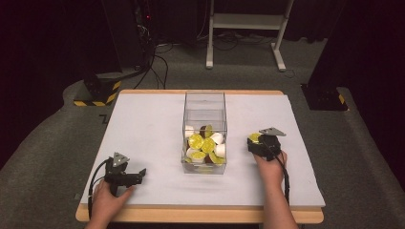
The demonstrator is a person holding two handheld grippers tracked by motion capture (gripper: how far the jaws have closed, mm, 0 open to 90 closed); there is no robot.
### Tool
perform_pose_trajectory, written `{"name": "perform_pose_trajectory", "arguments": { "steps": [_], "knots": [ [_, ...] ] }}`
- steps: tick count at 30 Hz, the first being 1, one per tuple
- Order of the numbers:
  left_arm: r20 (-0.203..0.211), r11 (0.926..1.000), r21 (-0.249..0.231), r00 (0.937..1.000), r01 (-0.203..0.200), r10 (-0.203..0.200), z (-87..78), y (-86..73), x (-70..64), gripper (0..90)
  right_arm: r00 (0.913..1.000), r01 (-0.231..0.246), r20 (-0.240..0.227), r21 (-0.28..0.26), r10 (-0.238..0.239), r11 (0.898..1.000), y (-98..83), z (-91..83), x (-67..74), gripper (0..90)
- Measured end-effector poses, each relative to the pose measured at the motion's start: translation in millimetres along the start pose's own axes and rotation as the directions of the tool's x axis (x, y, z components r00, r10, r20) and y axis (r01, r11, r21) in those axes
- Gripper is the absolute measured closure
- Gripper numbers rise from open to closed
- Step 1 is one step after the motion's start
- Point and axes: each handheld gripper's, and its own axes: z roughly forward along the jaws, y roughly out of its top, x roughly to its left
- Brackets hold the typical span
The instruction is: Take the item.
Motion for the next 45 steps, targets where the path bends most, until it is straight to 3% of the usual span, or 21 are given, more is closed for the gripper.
{"name": "perform_pose_trajectory", "arguments": {
  "steps": [9, 22, 35, 45],
  "knots": [
    [0.000, 1.0000, 0.002, 1.0000, -0.001, 0.001, -0.1, 0.1, 0.2, 5.9, 0.9998, -0.019, -0.003, -0.018, 0.019, 1.000, 1.4, -2.7, 1.2, 25.4],
    [0.002, 1.0000, -0.002, 1.0000, 0.008, -0.008, 0.5, 0.2, -0.2, 5.8, 1.0000, -0.005, -0.004, -0.048, 0.004, 0.999, 4.4, -12.7, 10.1, 17.6],
    [0.003, 1.0000, -0.001, 1.0000, 0.005, -0.005, 0.5, 0.4, 0.0, 5.7, 0.9991, 0.035, -0.021, -0.070, -0.037, 0.997, 5.1, -31.6, 28.1, 16.5],
    [0.003, 1.0000, 0.003, 1.0000, -0.001, 0.001, 0.3, 0.4, 0.4, 5.7, 0.9984, 0.021, -0.050, -0.100, -0.027, 0.995, 0.7, -50.7, 38.2, 17.1]
  ]
}}
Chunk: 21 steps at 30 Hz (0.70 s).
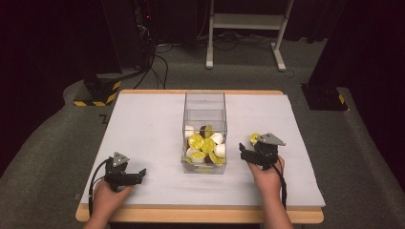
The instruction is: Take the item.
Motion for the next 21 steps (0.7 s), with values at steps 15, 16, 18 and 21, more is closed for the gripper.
{"name": "perform_pose_trajectory", "arguments": {
  "steps": [15, 16, 18, 21],
  "knots": [
    [0.001, 1.0000, 0.003, 1.0000, -0.002, 0.002, -0.2, 0.0, 0.2, 5.8, 0.9969, 0.024, -0.077, 0.076, -0.018, 0.997, -35.4, -12.3, 29.0, 19.8],
    [0.001, 1.0000, 0.003, 1.0000, -0.002, 0.002, -0.2, 0.0, 0.2, 5.8, 0.9969, 0.024, -0.077, 0.076, -0.018, 0.997, -35.4, -12.3, 29.0, 19.8],
    [0.000, 1.0000, 0.000, 1.0000, 0.001, -0.001, 0.0, 0.0, 0.0, 5.8, 0.9968, 0.035, -0.076, 0.117, -0.026, 0.993, -43.2, -6.2, 34.8, 18.7],
    [0.001, 1.0000, -0.001, 1.0000, 0.002, -0.002, 0.1, 0.0, 0.0, 5.8, 0.9974, 0.046, -0.062, 0.155, -0.037, 0.987, -47.2, 1.3, 39.7, 17.6]
  ]
}}
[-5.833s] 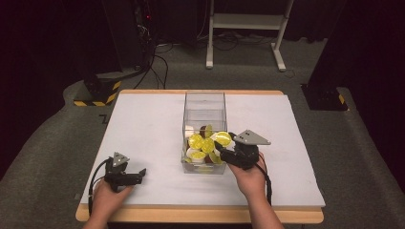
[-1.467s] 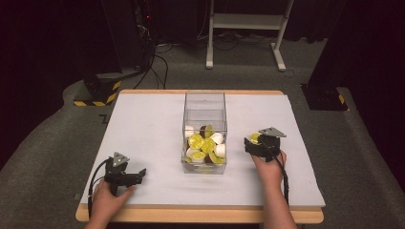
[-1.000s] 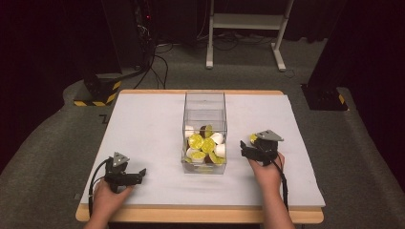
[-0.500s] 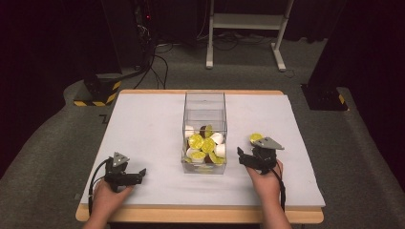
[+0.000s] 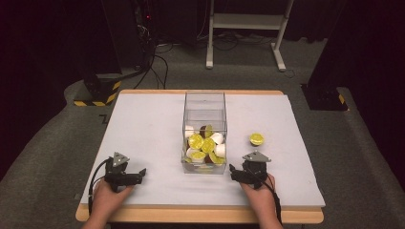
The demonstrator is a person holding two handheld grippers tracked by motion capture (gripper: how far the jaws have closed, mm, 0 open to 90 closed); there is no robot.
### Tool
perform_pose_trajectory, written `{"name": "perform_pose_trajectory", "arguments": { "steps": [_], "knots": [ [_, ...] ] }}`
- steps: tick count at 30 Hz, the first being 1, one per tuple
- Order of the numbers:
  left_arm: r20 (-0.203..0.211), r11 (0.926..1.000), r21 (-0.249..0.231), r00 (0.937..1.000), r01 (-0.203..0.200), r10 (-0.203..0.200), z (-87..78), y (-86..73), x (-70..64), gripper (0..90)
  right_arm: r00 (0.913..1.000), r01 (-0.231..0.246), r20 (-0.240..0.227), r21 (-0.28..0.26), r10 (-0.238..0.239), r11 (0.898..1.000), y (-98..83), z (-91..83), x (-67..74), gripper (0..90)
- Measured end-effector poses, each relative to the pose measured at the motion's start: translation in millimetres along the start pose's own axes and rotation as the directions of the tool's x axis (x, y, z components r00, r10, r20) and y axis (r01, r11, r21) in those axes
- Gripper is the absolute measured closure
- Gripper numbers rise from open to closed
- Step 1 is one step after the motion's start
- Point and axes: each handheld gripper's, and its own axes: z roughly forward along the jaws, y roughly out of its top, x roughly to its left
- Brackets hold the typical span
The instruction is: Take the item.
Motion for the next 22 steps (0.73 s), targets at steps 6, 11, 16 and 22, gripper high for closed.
{"name": "perform_pose_trajectory", "arguments": {
  "steps": [6, 11, 16, 22],
  "knots": [
    [0.000, 1.0000, 0.000, 1.0000, 0.000, 0.000, 0.0, 0.0, 0.0, 5.7, 0.9999, 0.006, -0.016, 0.043, -0.005, 0.999, -1.3, 6.4, 1.6, 16.3],
    [-0.002, 1.0000, -0.001, 1.0000, -0.003, 0.003, 0.0, -0.1, 0.1, 5.7, 0.9998, 0.015, -0.014, 0.047, -0.015, 0.999, -1.1, 7.0, 2.7, 15.0],
    [-0.002, 1.0000, 0.001, 1.0000, -0.006, 0.006, -0.2, -0.1, 0.3, 5.8, 0.9998, 0.020, -0.009, 0.047, -0.020, 0.999, -1.1, 7.1, 3.3, 14.2],
    [-0.002, 1.0000, 0.001, 1.0000, -0.003, 0.003, -0.4, -0.3, 0.0, 5.8, 0.9998, 0.019, -0.008, 0.050, -0.018, 0.999, -0.8, 7.6, 2.8, 13.7]
  ]
}}
